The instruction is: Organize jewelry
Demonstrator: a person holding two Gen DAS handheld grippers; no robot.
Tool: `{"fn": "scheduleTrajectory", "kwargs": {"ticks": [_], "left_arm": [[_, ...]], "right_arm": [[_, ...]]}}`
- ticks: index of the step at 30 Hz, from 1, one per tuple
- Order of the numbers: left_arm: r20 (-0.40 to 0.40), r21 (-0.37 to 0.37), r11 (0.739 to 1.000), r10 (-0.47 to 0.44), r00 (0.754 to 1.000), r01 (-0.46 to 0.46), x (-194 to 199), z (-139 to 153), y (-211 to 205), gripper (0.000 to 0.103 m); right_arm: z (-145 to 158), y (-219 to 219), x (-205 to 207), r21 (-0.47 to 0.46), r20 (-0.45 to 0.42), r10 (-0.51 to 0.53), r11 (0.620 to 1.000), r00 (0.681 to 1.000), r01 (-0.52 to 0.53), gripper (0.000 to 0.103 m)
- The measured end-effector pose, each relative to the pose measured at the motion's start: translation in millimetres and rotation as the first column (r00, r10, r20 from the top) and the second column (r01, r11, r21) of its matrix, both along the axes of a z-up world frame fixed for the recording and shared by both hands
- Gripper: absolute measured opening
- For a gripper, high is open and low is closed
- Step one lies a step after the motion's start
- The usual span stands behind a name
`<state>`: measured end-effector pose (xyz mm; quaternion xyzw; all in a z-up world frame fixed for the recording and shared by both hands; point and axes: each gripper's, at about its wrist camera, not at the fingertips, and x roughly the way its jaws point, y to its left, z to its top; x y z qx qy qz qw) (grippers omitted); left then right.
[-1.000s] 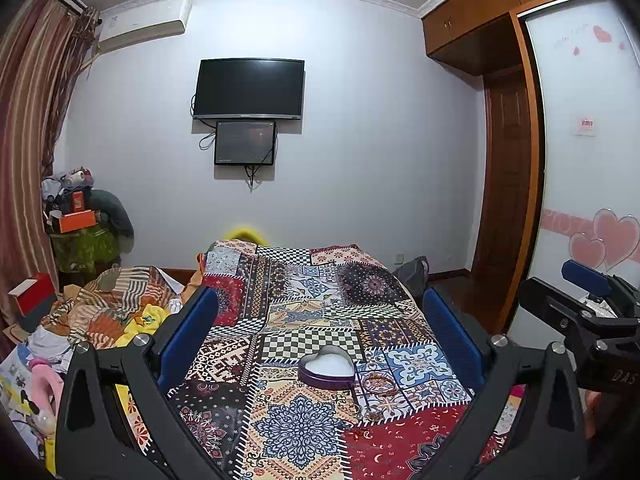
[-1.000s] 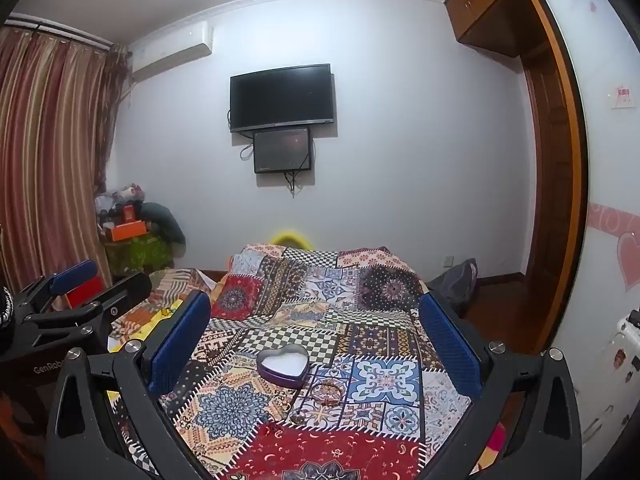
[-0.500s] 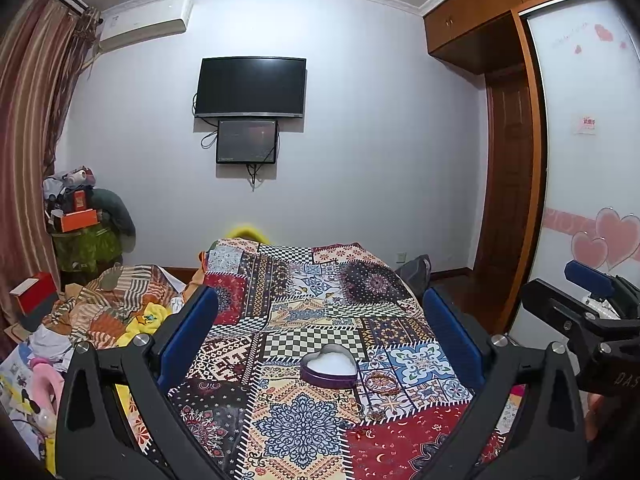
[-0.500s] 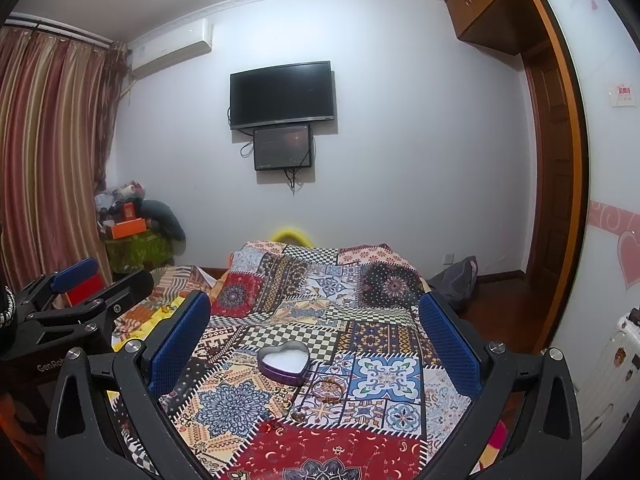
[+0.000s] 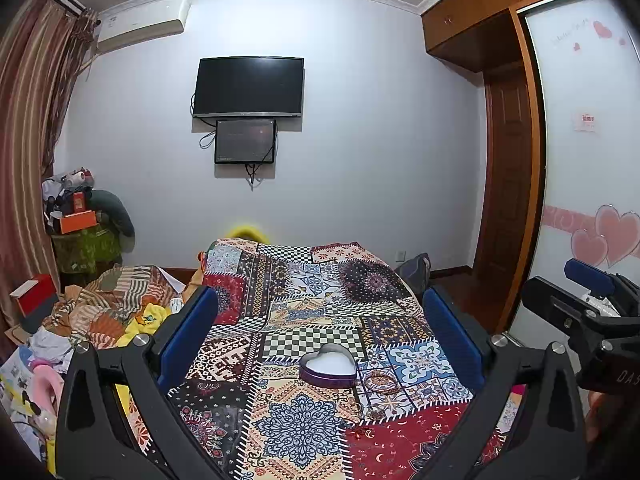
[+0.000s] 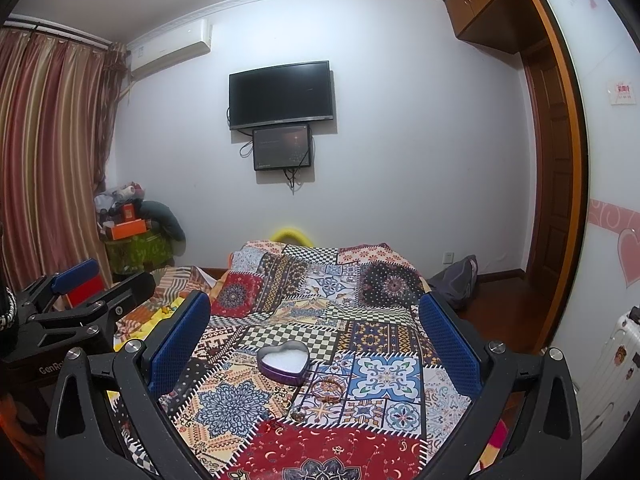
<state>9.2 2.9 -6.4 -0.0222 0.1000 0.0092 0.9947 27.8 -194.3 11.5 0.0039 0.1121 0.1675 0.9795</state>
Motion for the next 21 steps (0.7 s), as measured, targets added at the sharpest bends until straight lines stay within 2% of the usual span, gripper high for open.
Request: {"fn": "scheduleTrajectory", "kwargs": {"ticks": [21], "left_arm": [[-0.004, 0.000, 1.000, 0.003, 1.000, -0.003, 2.0, 1.1, 0.6, 0.103]], "right_arm": [[-1.0, -1.7, 0.9, 0.005, -0.001, 0.000, 1.000, 1.000, 0.000, 0.103]]}}
